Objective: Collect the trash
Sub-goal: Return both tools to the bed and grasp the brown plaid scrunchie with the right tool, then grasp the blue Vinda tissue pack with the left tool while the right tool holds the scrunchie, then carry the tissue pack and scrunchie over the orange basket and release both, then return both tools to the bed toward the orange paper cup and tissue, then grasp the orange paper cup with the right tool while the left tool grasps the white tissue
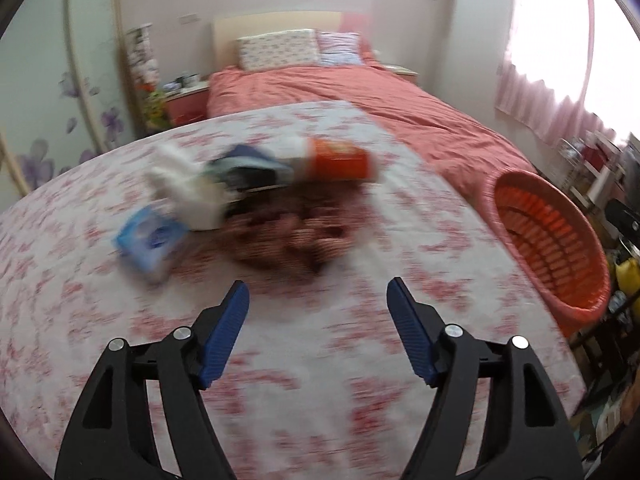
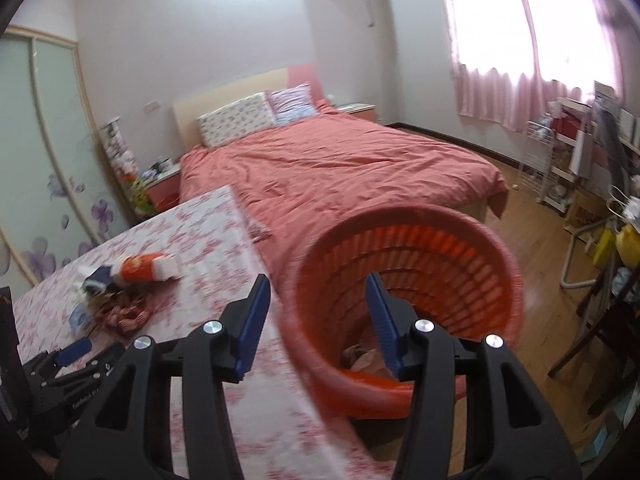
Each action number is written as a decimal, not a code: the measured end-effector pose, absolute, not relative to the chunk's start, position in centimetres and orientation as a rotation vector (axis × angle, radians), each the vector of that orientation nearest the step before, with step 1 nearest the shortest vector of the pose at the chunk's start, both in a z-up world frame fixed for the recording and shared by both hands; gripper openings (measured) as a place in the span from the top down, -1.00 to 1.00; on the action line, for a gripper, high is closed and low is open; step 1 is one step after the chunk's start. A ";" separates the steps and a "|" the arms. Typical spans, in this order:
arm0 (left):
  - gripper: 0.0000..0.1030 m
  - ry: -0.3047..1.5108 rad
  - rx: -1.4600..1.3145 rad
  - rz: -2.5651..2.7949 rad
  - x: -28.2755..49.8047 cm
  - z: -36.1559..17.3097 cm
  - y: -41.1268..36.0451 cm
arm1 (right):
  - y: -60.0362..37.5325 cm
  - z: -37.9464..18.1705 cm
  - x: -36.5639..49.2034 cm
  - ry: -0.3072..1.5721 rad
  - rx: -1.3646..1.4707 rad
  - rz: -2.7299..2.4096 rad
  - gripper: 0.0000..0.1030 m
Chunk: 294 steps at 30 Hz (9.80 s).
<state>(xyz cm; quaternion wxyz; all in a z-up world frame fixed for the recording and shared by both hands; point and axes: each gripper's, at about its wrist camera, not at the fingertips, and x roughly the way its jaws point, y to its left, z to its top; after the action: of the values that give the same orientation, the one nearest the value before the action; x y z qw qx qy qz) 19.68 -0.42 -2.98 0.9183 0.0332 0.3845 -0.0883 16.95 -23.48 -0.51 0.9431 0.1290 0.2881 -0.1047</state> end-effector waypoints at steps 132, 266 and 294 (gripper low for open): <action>0.00 0.744 -0.068 -0.049 21.6 -0.5 10.0 | -14.3 -0.1 18.1 0.657 0.219 -0.046 0.82; -0.43 0.772 -0.151 -0.042 20.7 -2.4 12.1 | -4.0 -4.9 31.2 0.827 0.097 -0.041 -0.28; -0.43 0.799 -0.154 -0.067 21.2 -3.0 10.5 | -9.9 -6.4 31.9 0.828 0.135 -0.178 0.66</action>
<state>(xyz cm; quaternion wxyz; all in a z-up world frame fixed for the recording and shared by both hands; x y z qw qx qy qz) 21.19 10.49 -3.02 0.9178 -0.0746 0.3885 -0.0327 31.88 -9.89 -6.36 0.9094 0.0655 0.4016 -0.0862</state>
